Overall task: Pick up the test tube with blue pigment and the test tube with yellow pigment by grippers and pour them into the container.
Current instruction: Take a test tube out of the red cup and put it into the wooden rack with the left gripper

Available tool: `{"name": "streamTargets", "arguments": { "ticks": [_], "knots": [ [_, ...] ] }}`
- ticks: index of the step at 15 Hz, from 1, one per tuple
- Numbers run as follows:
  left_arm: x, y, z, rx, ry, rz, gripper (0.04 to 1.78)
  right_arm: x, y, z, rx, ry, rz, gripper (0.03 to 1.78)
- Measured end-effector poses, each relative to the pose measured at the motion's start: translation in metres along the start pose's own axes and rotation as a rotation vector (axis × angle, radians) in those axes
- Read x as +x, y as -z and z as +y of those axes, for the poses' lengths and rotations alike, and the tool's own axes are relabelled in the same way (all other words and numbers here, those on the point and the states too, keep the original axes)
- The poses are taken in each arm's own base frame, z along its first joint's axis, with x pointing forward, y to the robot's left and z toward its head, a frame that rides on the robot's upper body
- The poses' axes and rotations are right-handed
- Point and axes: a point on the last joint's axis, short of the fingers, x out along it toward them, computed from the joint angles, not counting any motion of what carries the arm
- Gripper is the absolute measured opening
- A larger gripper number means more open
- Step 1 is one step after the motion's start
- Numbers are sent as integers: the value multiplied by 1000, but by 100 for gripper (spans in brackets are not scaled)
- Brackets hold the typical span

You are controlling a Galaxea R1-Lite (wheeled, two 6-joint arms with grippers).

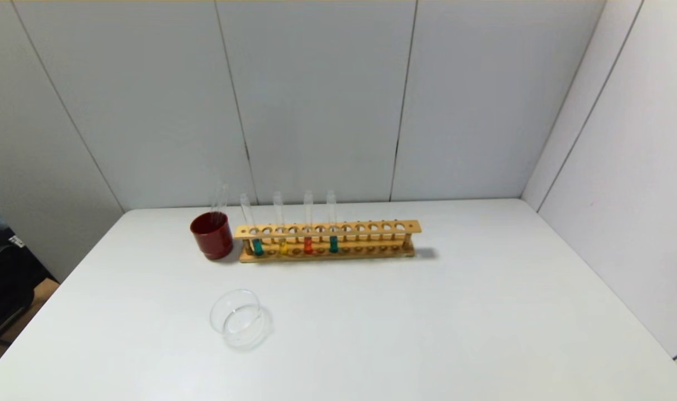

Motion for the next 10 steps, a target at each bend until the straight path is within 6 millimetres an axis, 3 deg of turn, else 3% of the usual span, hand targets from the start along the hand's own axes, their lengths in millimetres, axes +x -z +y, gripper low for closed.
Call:
{"name": "streamTargets", "arguments": {
  "ticks": [3,6,10],
  "knots": [
    [-17,-32,1,51,14,14,175,0,0,0,0,0,0,175],
    [-19,-73,3,83,56,5,175,0,0,0,0,0,0,175],
    [16,-116,4,85,109,1,175,0,0,0,0,0,0,175]
  ]
}}
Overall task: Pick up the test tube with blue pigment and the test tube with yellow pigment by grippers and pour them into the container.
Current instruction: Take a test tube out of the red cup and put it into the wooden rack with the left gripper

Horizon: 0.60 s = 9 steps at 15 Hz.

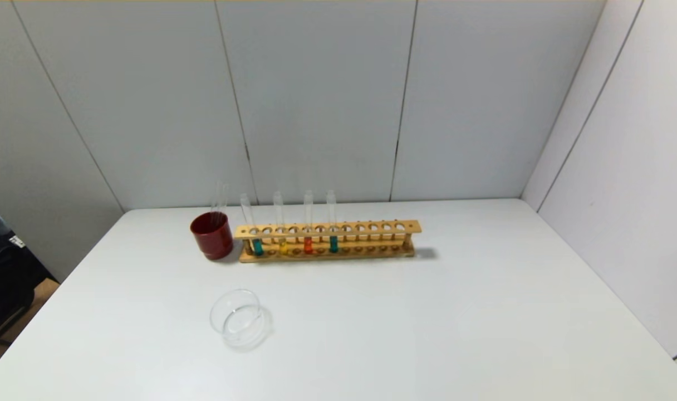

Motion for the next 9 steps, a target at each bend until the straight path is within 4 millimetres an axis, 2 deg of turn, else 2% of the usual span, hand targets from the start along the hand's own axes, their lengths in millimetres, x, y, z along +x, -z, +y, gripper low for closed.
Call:
{"name": "streamTargets", "arguments": {
  "ticks": [3,5,9],
  "knots": [
    [46,-19,7,-37,11,22,175,0,0,0,0,0,0,175],
    [81,-25,12,-104,13,50,175,0,0,0,0,0,0,175],
    [148,-17,15,-179,40,139,175,0,0,0,0,0,0,175]
  ]
}}
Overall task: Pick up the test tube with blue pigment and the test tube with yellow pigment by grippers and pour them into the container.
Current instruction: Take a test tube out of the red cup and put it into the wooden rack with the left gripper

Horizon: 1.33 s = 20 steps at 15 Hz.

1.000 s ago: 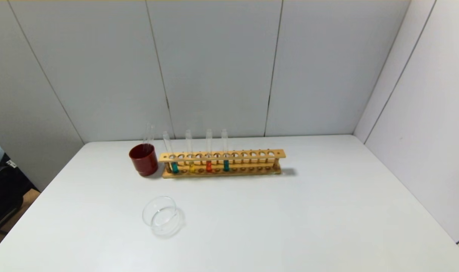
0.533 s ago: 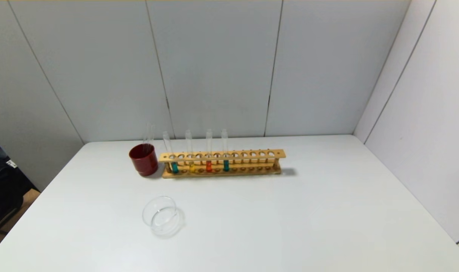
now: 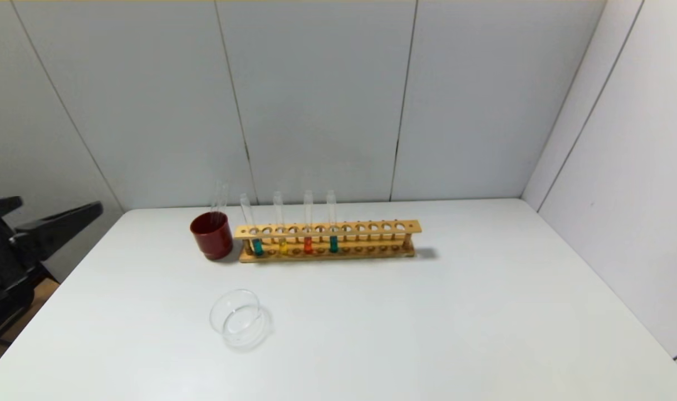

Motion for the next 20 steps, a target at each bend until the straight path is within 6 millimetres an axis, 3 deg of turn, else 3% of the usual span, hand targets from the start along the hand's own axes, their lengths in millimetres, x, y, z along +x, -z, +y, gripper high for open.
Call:
{"name": "streamTargets", "arguments": {
  "ticks": [4,10,14,20],
  "knots": [
    [65,16,-6,-27,68,98,175,0,0,0,0,0,0,175],
    [138,56,-13,-81,96,185,175,0,0,0,0,0,0,175],
    [178,81,-13,-89,102,175,175,0,0,0,0,0,0,175],
    [219,101,-19,-76,76,211,175,0,0,0,0,0,0,175]
  ]
}}
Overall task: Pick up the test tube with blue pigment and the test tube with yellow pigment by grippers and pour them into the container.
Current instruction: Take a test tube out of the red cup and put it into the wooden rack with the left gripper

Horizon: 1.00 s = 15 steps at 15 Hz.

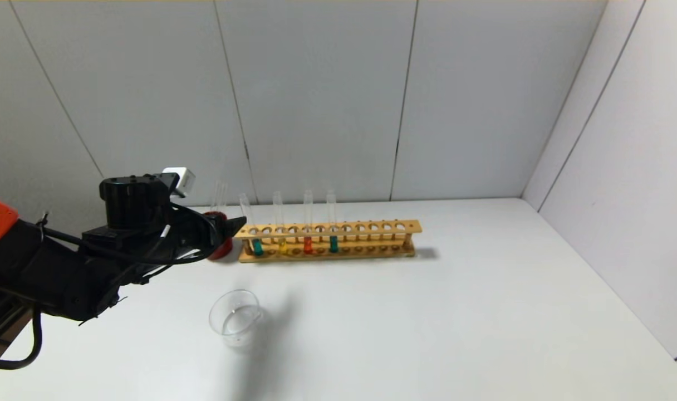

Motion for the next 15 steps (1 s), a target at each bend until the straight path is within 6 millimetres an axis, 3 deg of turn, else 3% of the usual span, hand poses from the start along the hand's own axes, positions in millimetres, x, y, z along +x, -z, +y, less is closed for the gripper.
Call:
{"name": "streamTargets", "arguments": {
  "ticks": [15],
  "knots": [
    [67,7,-9,13,7,20,175,0,0,0,0,0,0,175]
  ]
}}
